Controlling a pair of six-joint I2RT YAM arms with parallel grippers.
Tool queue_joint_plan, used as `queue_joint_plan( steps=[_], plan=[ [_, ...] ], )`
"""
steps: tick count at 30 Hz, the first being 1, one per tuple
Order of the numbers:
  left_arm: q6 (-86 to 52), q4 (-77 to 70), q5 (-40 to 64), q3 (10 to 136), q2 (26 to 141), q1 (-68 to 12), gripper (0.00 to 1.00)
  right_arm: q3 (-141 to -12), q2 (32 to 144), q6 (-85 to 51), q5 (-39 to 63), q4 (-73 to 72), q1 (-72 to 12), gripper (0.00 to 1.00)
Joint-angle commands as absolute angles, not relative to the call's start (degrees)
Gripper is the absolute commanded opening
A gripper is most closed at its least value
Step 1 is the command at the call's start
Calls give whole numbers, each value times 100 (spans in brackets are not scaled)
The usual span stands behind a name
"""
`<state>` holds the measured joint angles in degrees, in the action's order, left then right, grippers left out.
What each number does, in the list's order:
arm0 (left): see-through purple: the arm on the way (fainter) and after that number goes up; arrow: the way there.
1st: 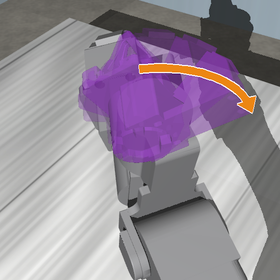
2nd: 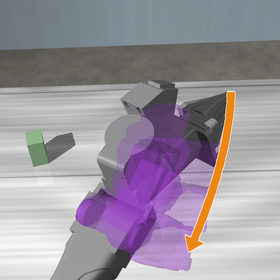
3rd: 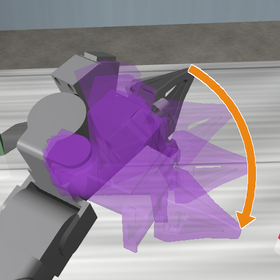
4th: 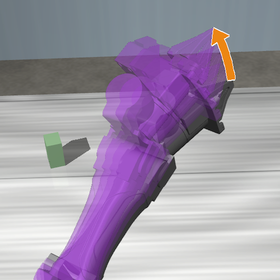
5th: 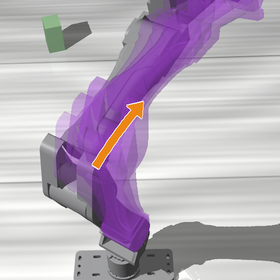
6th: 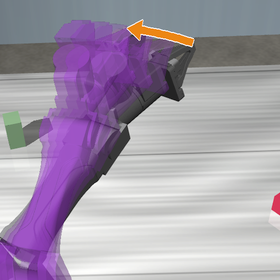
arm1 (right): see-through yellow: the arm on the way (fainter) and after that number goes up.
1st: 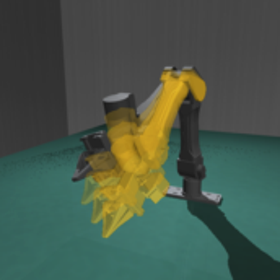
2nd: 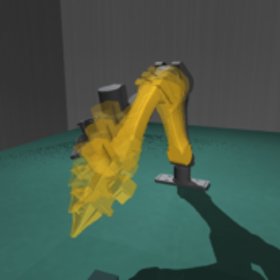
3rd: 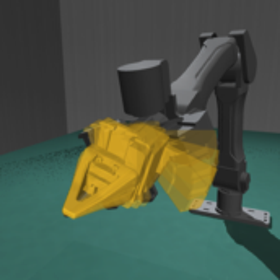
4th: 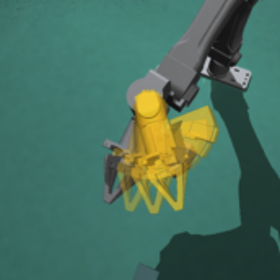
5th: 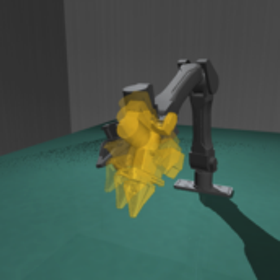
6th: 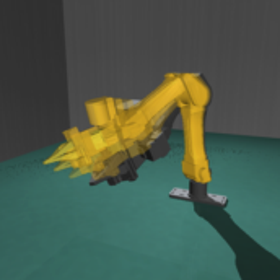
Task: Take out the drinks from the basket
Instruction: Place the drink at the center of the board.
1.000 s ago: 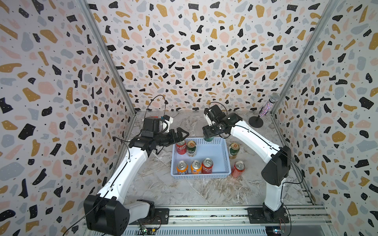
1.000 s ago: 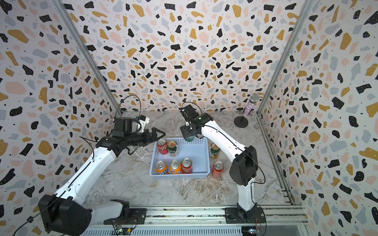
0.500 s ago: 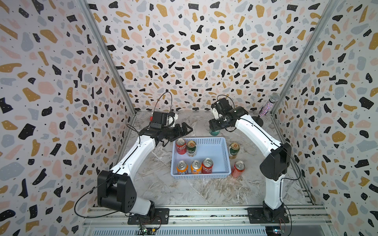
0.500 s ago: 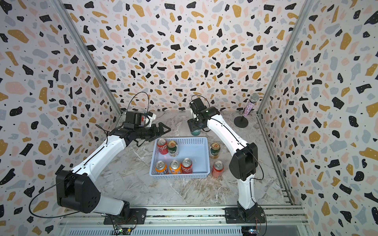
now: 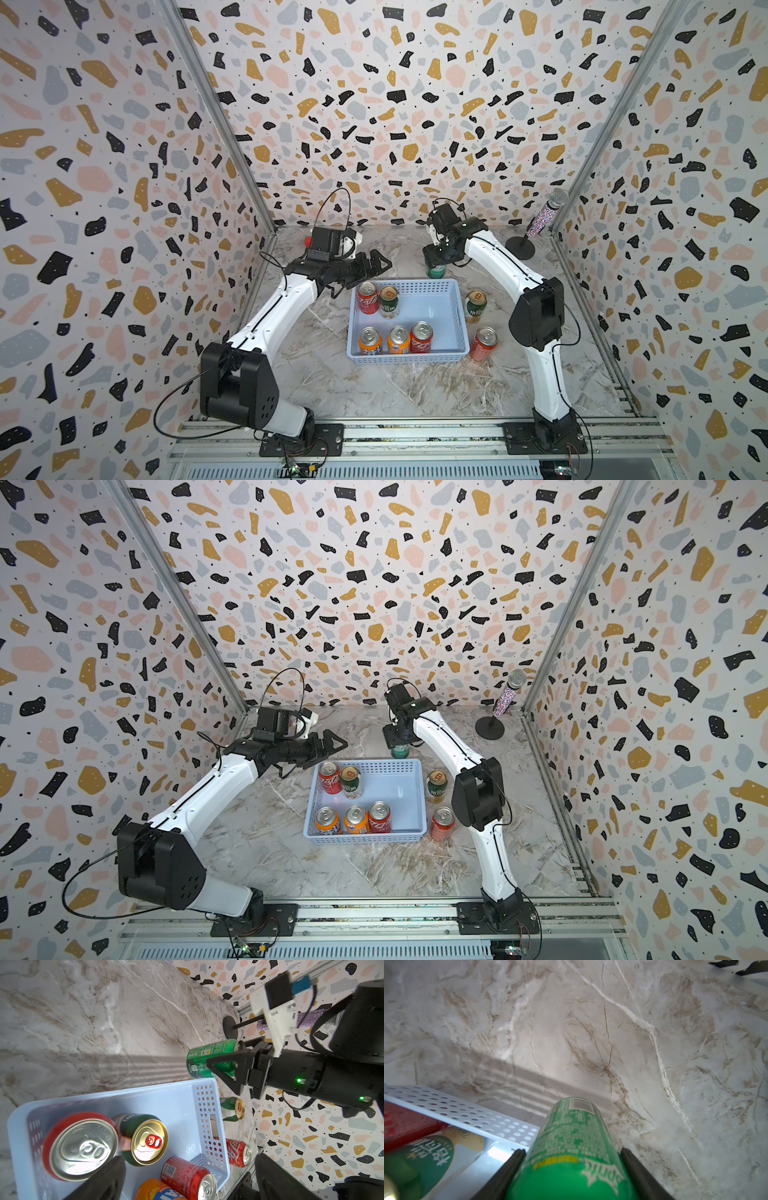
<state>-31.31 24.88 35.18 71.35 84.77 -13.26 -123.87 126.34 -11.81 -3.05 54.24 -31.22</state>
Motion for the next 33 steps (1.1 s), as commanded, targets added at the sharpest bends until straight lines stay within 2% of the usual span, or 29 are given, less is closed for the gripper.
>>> queue_joint_plan(
  steps=[1, 15, 26, 33],
  plan=[
    [-3094, 2338, 3481, 7121, 8369, -1318, 100, -12743, 12535, -1290, -378, 5307, -3109, 8],
    [-3088, 2353, 3456, 7038, 8270, -1310, 100, -12605, 13012, -1624, -152, 5156, -3099, 16],
    [-3091, 2350, 3494, 7018, 8253, -1301, 100, -12235, 13008, -1850, -70, 5014, -3101, 42],
    [-3085, 2356, 3516, 7024, 8268, -1301, 100, -12144, 12969, -1896, -140, 5011, -3101, 55]
  ],
)
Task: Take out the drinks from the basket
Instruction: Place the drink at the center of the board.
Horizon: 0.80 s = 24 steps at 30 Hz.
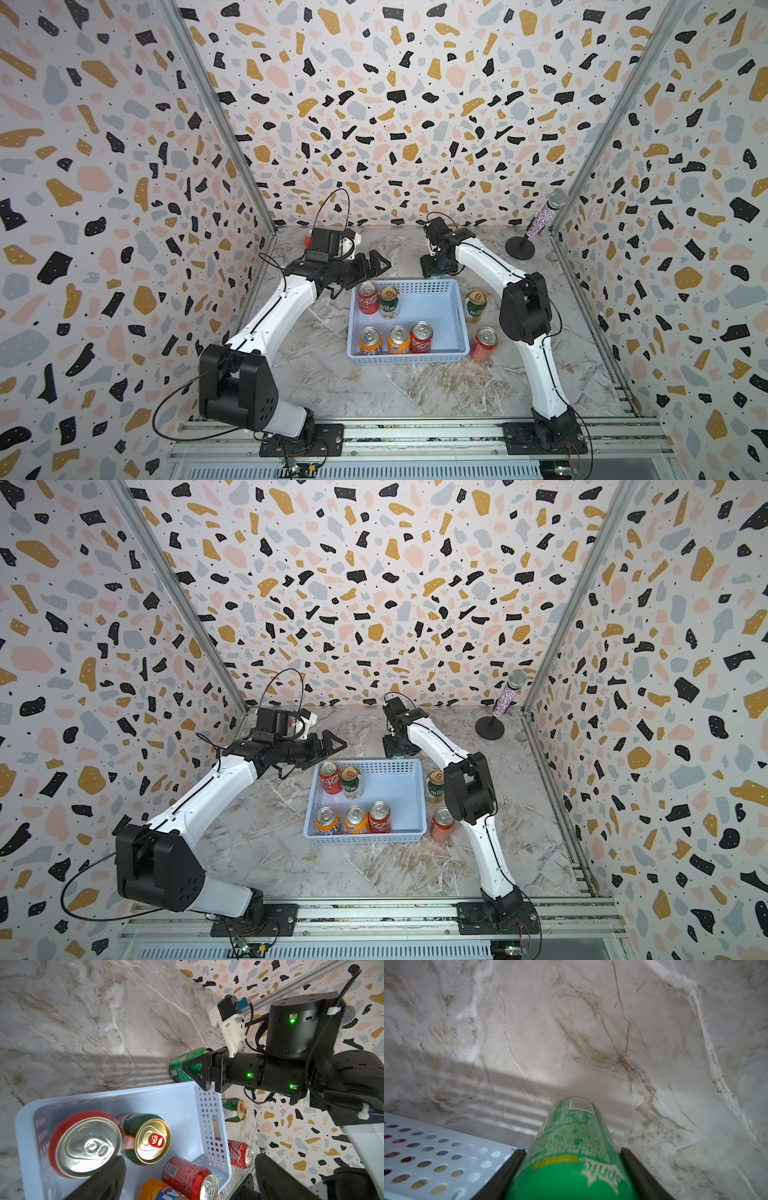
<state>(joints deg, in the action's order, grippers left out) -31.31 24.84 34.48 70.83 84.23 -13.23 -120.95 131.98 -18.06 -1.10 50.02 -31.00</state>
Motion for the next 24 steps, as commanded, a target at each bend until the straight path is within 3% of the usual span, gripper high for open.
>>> queue_joint_plan(
  steps=[1, 6, 24],
  plan=[
    [-3081, 2355, 3531, 7030, 8260, -1301, 100, -12142, 12962, -1898, -149, 5008, -3097, 57],
    [-3059, 2355, 3494, 7017, 8251, -1300, 100, -12133, 12912, -1882, -150, 5010, -3100, 69],
    [-3019, 2399, 3489, 7035, 8257, -1301, 100, -12064, 12324, -1635, -246, 5008, -3077, 86]
  ],
)
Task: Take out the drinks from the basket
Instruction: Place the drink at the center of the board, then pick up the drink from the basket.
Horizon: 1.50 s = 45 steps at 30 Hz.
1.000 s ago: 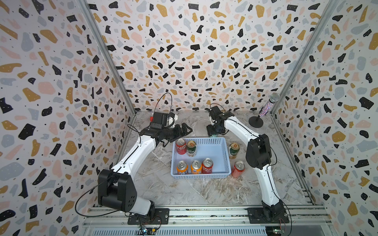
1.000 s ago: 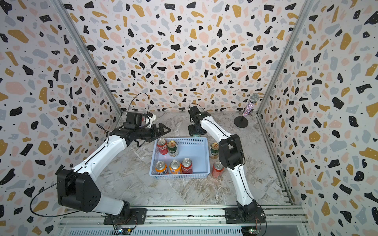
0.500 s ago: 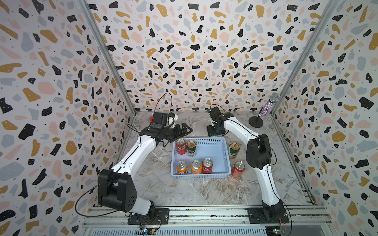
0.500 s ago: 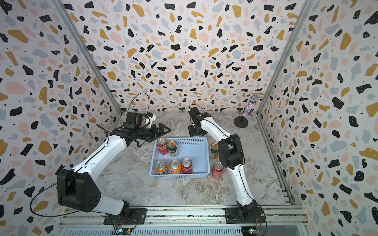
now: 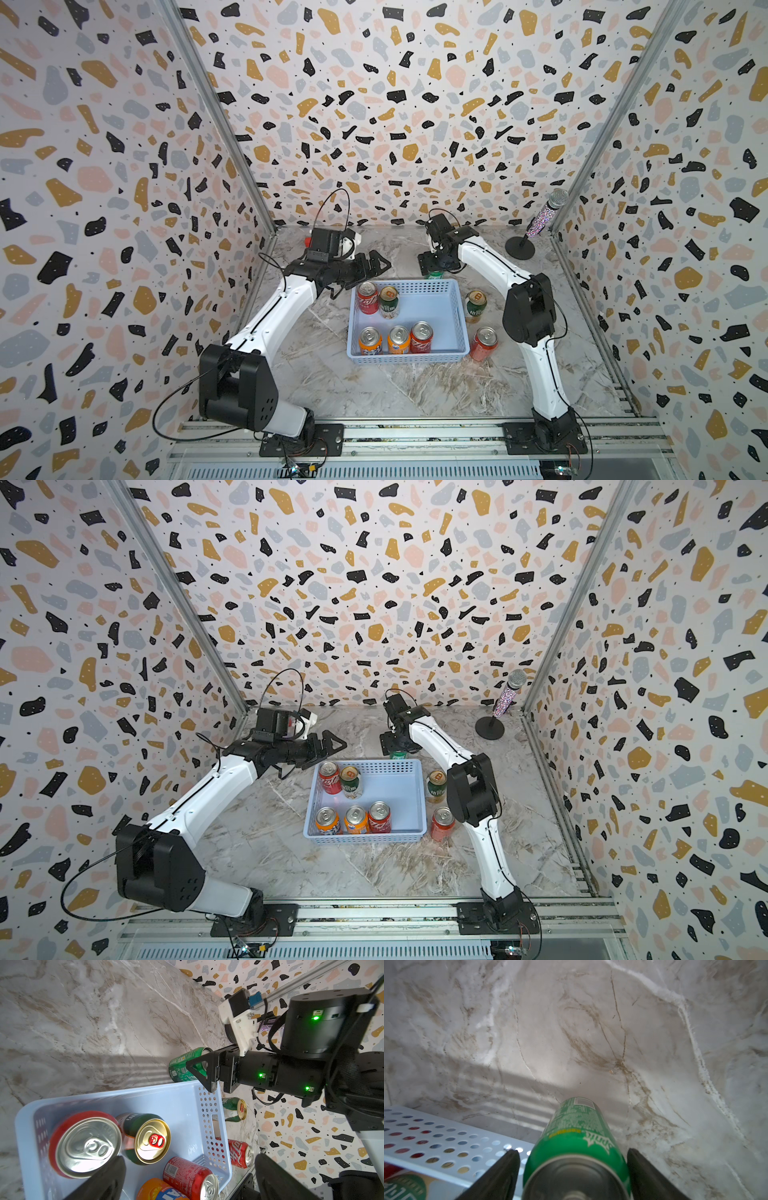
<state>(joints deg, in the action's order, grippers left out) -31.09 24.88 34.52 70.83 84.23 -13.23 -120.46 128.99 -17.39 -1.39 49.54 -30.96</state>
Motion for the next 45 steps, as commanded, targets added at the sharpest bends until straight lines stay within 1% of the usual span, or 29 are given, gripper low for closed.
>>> queue_joint_plan(
  steps=[1, 4, 7, 9, 13, 16, 19, 22, 25, 31, 34, 40, 45],
  plan=[
    [-3010, 2399, 3496, 7037, 8257, -1301, 100, -12059, 12270, -1639, -246, 5033, -3071, 86],
    [-2963, 2430, 3500, 7066, 8246, -1294, 100, -11927, 11976, -1598, -280, 5028, -3054, 86],
    [-2820, 2519, 3417, 7080, 8151, -1292, 100, -11614, 11532, -1388, -147, 4988, -3053, 84],
    [-2883, 2564, 3423, 7010, 8061, -1292, 100, -11233, 11137, -1083, 162, 4836, -3053, 82],
    [-2988, 2608, 3826, 6842, 7915, -1292, 100, -10368, 10353, -789, 624, 4569, -3058, 80],
    [-2923, 2668, 3579, 6583, 7659, -1291, 100, -9535, 9677, -722, 1143, 4211, -3056, 81],
    [-2918, 2694, 3398, 6303, 7464, -1275, 100, -8802, 9079, -686, 1936, 3873, -3075, 81],
    [-2940, 2759, 3401, 6106, 7339, -1259, 100, -8243, 8684, -594, 2205, 3788, -3176, 82],
    [-2953, 2842, 3318, 5933, 7147, -1239, 100, -7880, 8455, -427, 2064, 3902, -3448, 82],
    [-2751, 3019, 2732, 5624, 6665, -1230, 100, -7392, 8306, -157, 1383, 4000, -4164, 82],
    [-2615, 3079, 2580, 5603, 6702, -1195, 100, -7297, 8314, -201, 1194, 4069, -4267, 83],
    [-2645, 3129, 2592, 5638, 6828, -1099, 100, -7147, 8284, -193, 974, 4009, -4433, 84],
    [-2683, 3119, 2596, 5625, 6844, -1053, 100, -7222, 8479, -80, 1067, 4045, -4598, 84]
  ],
)
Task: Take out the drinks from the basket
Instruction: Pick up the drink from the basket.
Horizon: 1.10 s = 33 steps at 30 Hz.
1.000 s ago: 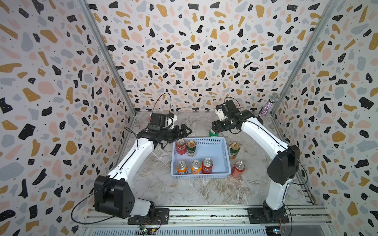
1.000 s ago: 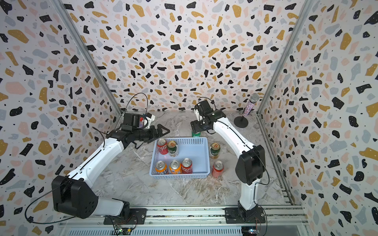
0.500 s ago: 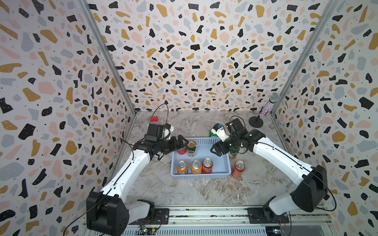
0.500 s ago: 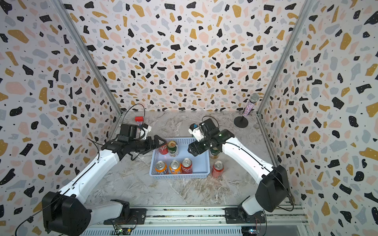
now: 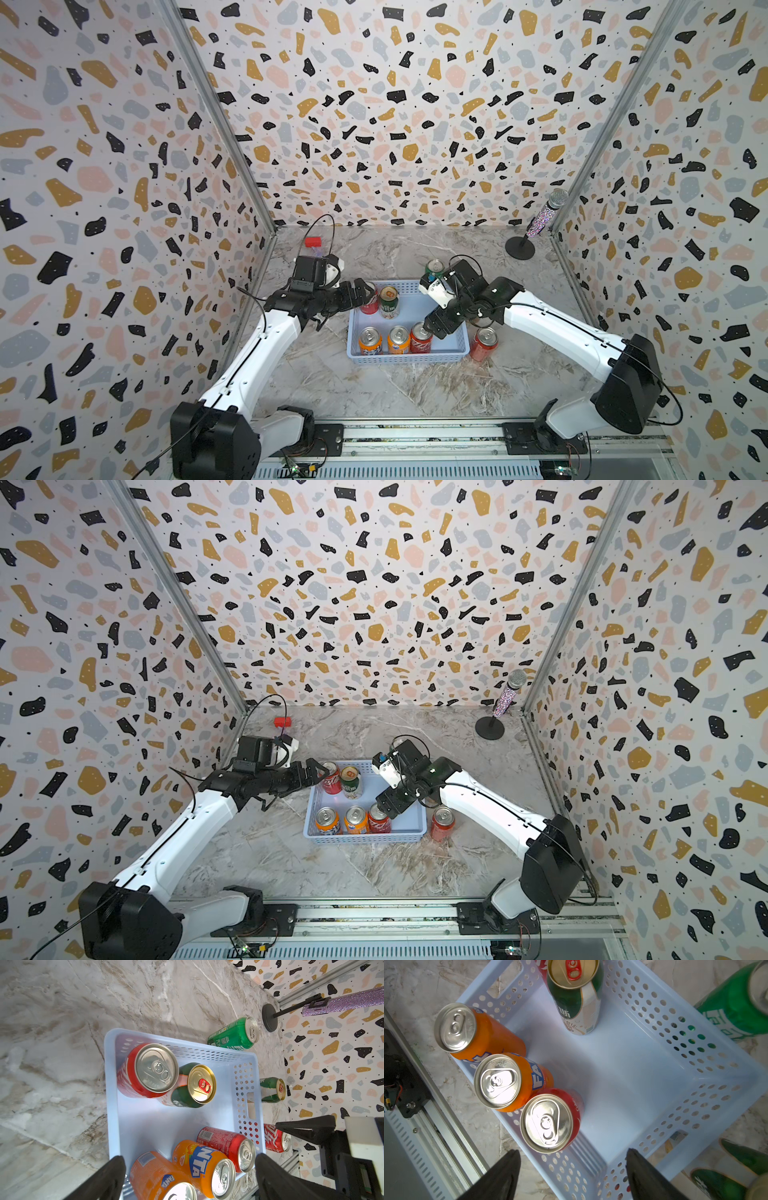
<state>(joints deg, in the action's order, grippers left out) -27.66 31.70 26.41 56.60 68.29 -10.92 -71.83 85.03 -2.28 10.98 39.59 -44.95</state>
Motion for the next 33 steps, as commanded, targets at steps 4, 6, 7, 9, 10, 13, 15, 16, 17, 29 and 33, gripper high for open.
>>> queue_joint_plan(
  steps=[4, 6, 7, 9, 10, 13, 15, 16, 17, 29, 33],
  plan=[
    [-2698, 3102, 2766, 5694, 6995, -1037, 100, -7270, 8675, -48, 1129, 4035, -4717, 84],
    [-2726, 3094, 2835, 5695, 7069, -1029, 100, -7294, 8759, -28, 1143, 4056, -4767, 85],
    [-2740, 3094, 2851, 5687, 7083, -1028, 100, -7306, 8799, -14, 1119, 4070, -4788, 85],
    [-2760, 3064, 2856, 5678, 7096, -1029, 100, -7362, 8886, -2, 1064, 4142, -4838, 85],
    [-2764, 3067, 2861, 5684, 7097, -1020, 100, -7380, 8923, 4, 1057, 4161, -4855, 85],
    [-2753, 3060, 2868, 5704, 7070, -1011, 100, -7413, 9012, 18, 1097, 4175, -4908, 85],
    [-2750, 3059, 2867, 5713, 7058, -985, 100, -7422, 9071, 34, 1102, 4183, -4936, 85],
    [-2750, 3059, 2881, 5711, 7058, -975, 100, -7432, 9099, 33, 1107, 4189, -4948, 85],
    [-2758, 3052, 2888, 5713, 7058, -965, 100, -7440, 9141, 37, 1079, 4192, -4951, 85],
    [-2812, 2988, 3049, 5682, 7065, -923, 100, -7610, 9783, -23, 847, 4083, -5002, 84],
    [-2891, 2909, 3154, 5617, 7066, -923, 100, -7578, 9947, -113, 820, 3956, -5008, 81]
  ],
)
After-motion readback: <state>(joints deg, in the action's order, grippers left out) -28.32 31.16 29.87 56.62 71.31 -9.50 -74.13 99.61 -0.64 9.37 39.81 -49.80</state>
